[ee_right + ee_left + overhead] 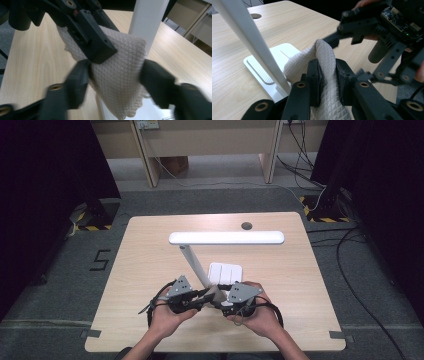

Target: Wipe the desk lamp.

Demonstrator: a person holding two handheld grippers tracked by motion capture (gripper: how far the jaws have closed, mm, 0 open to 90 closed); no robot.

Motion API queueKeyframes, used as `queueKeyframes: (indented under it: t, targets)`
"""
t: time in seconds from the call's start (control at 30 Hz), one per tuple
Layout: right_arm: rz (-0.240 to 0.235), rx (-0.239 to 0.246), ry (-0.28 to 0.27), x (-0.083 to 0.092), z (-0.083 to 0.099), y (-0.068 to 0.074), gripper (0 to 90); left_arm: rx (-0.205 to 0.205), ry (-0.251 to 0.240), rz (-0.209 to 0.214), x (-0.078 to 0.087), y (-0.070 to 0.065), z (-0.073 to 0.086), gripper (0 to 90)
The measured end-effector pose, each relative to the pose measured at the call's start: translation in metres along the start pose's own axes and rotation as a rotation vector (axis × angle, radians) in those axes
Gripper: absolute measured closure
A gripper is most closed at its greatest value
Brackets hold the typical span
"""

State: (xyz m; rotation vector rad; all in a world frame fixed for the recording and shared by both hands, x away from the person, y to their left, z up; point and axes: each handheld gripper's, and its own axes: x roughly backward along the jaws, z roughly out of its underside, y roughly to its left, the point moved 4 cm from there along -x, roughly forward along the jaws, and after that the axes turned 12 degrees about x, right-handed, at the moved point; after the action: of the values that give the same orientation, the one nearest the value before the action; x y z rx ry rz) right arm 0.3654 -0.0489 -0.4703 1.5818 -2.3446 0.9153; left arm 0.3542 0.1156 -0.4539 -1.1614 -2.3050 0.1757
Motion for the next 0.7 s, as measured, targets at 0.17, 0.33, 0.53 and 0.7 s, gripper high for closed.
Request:
queueKeyframes:
  t: [0.17,0.33,0.53,0.7]
  targets:
    - [-0.011,-0.022,-0.008,0.003,0.000,0.001,73.0,0.010,-0.018,-0.009,0.002,0.002,-0.002,73.1]
    - [0.003,-0.043,0.029,0.006,0.004,-0.005,82.5,0.015,-0.067,-0.025,0.006,0.003,-0.003,60.4]
    - [0.095,-0.102,0.018,0.020,0.004,-0.024,82.7,0.006,-0.147,-0.051,0.035,0.007,0.006,55.3]
    - [0.275,-0.181,-0.090,0.041,-0.027,-0.053,82.3,0.035,-0.050,-0.121,0.026,0.028,0.035,57.8]
